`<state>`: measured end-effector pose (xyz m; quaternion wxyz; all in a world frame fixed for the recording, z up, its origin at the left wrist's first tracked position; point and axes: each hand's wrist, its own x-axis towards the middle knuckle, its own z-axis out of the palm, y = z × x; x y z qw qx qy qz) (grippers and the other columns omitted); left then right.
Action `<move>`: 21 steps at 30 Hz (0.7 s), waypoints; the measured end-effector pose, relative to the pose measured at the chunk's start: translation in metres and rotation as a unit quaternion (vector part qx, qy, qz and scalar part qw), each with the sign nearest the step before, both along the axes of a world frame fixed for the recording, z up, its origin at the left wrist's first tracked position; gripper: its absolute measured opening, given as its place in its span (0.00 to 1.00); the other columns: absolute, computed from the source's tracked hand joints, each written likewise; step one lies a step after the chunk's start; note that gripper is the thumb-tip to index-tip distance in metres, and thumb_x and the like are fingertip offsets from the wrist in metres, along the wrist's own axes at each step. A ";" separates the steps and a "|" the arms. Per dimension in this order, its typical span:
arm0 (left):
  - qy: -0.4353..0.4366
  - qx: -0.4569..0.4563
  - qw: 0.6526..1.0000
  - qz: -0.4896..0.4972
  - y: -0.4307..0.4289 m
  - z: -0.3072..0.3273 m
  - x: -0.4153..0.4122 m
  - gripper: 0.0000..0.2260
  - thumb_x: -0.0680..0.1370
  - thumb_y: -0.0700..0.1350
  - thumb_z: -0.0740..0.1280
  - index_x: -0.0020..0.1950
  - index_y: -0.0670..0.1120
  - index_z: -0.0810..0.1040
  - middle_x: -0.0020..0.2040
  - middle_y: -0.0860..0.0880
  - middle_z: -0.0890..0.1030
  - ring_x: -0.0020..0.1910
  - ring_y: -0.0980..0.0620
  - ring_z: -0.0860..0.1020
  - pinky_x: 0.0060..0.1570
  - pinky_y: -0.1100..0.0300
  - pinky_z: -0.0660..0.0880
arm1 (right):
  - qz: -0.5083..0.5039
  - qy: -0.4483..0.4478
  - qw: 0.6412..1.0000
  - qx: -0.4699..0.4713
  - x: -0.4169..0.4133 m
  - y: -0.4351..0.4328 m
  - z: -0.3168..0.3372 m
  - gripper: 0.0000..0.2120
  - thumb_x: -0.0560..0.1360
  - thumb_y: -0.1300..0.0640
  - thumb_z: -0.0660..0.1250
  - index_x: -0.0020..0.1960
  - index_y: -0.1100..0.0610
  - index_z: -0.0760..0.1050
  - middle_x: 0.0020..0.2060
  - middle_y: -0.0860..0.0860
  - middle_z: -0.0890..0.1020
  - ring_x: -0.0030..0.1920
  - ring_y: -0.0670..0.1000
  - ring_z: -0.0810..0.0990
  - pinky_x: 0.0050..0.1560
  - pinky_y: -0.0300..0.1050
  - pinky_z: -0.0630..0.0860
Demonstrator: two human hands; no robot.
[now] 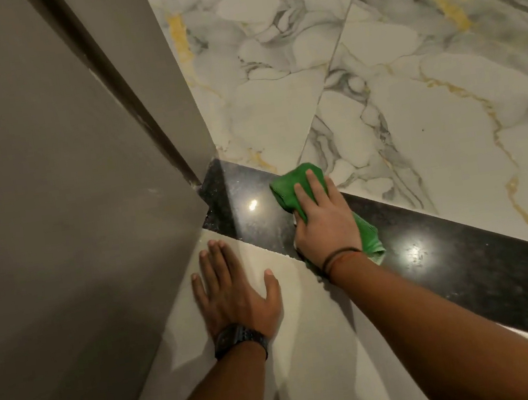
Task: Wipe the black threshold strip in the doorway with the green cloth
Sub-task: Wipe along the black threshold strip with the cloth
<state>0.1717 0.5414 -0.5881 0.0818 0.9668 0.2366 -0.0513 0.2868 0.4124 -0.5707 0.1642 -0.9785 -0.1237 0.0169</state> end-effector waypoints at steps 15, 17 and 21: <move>-0.014 -0.020 1.000 0.005 0.003 -0.004 -0.001 0.44 0.68 0.64 0.58 0.77 0.42 0.50 0.78 0.43 0.57 0.77 0.45 0.54 0.74 0.44 0.49 | 0.137 0.000 0.991 -0.008 0.007 -0.013 0.001 0.25 0.72 0.57 0.66 0.69 0.59 0.69 0.72 0.60 0.67 0.71 0.64 0.63 0.70 0.60 0.65; -0.014 -0.020 1.000 0.008 0.003 -0.003 0.000 0.44 0.68 0.64 0.58 0.77 0.42 0.50 0.78 0.43 0.56 0.77 0.45 0.54 0.74 0.44 0.49 | 0.062 -0.014 0.997 -0.031 0.016 0.019 0.001 0.26 0.74 0.55 0.65 0.70 0.59 0.67 0.73 0.60 0.64 0.73 0.64 0.59 0.74 0.59 0.57; -0.007 -0.018 1.000 0.008 0.003 -0.003 0.000 0.42 0.70 0.63 0.56 0.78 0.43 0.48 0.78 0.44 0.54 0.77 0.46 0.52 0.74 0.44 0.49 | 0.077 -0.040 0.994 -0.070 0.028 0.073 0.002 0.27 0.75 0.52 0.57 0.73 0.56 0.61 0.75 0.58 0.61 0.74 0.62 0.54 0.73 0.55 0.48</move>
